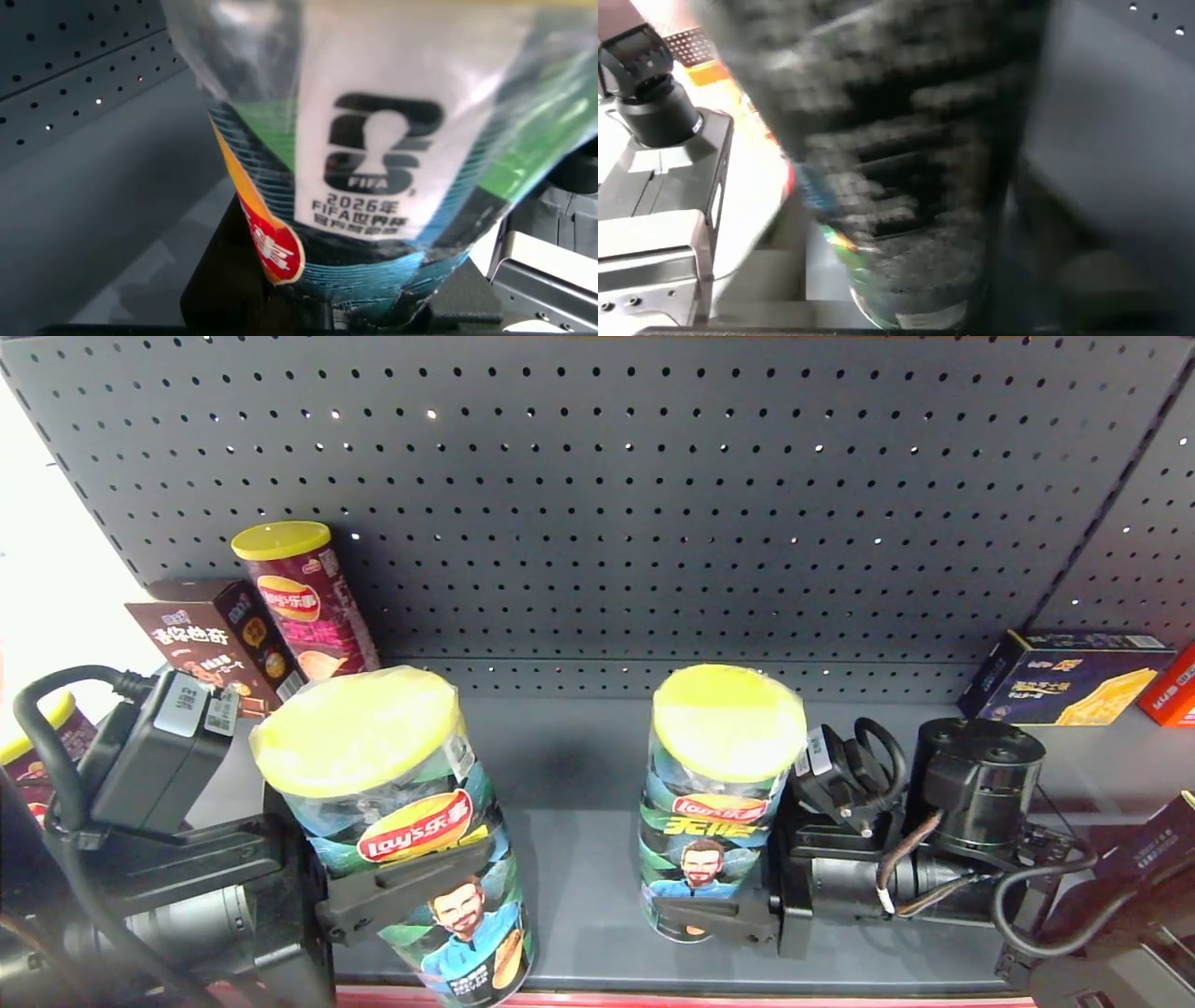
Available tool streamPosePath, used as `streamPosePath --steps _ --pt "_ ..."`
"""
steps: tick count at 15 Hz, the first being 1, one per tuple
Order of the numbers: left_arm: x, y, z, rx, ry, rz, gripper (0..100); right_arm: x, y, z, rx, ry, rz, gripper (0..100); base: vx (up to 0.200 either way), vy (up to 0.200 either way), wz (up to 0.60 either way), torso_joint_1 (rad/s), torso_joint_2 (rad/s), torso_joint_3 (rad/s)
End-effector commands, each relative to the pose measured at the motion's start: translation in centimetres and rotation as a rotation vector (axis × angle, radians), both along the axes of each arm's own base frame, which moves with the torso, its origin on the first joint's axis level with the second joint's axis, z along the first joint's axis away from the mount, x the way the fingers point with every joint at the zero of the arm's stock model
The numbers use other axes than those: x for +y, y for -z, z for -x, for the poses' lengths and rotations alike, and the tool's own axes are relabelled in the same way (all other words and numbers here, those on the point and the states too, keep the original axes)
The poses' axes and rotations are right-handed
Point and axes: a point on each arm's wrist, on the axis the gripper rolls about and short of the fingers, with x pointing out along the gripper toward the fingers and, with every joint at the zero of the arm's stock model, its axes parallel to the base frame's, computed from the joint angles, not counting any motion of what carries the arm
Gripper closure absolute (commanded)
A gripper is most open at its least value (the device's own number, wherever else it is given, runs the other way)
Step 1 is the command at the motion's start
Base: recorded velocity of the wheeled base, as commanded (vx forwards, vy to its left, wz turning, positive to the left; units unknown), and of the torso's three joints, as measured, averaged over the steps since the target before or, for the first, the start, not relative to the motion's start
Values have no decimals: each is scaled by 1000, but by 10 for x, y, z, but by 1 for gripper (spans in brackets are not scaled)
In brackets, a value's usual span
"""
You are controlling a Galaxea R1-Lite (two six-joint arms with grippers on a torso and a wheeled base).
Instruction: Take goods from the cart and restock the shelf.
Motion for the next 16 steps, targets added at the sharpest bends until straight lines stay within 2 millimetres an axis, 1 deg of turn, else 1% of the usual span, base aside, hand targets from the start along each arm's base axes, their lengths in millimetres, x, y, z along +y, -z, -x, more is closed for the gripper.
streamPosePath --steps 1,2,5,8,10,11,12,13,14,15,16 --pt "0 2 1 6 0 -3 100 -1 -3 2 -10 -3 -7 0 0 0 0 0 0 0" --pt "1 6 3 21 0 -10 100 -6 -10 7 -33 0 -23 0 0 0 0 0 0 0" --pt "4 9 9 21 0 -10 100 -27 -30 18 -86 41 -59 0 0 0 0 0 0 0" --pt "6 12 13 30 1 -13 100 -51 -48 42 -144 70 -95 0 0 0 0 0 0 0" --pt "6 10 12 24 2 -10 100 -72 -55 61 -176 107 -113 0 0 0 0 0 0 0" --pt "6 9 12 19 2 -8 100 -79 -57 66 -190 125 -119 0 0 0 0 0 0 0" --pt "5 7 11 14 2 -5 100 -93 -61 74 -217 171 -132 0 0 0 0 0 0 0" --pt "5 6 11 10 2 -3 100 -111 -66 86 -227 241 -154 0 0 0 0 0 0 0" --pt "5 6 11 8 1 -1 100 -131 -71 104 -214 359 -201 0 0 0 0 0 0 0" --pt "6 5 12 6 1 0 100 -141 -71 119 -201 471 -240 0 0 0 0 0 0 0" --pt "7 4 14 -1 1 4 100 -147 -70 133 -198 563 -270 0 0 0 0 0 0 0"
